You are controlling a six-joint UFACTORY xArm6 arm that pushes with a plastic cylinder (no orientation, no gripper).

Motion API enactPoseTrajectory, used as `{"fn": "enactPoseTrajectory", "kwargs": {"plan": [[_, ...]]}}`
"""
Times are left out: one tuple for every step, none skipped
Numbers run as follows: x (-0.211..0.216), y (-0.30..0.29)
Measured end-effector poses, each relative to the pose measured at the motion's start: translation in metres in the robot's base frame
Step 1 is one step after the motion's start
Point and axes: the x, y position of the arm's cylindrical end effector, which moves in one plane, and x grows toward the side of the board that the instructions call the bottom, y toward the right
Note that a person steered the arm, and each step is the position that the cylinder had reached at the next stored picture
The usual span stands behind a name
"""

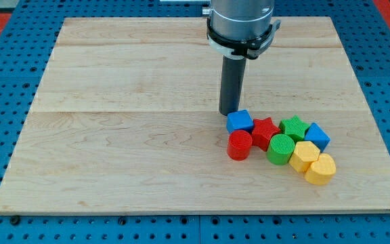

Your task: Slide the blue triangle up a bit

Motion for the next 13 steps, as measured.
{"fn": "enactPoseTrajectory", "kwargs": {"plan": [[0.000, 0.000], [-0.027, 0.016], [-0.040, 0.062], [-0.028, 0.138], [0.043, 0.196], [0.117, 0.200], [0.130, 0.178], [0.115, 0.162], [0.100, 0.155], [0.080, 0.149], [0.060, 0.134], [0.039, 0.122], [0.037, 0.111]]}}
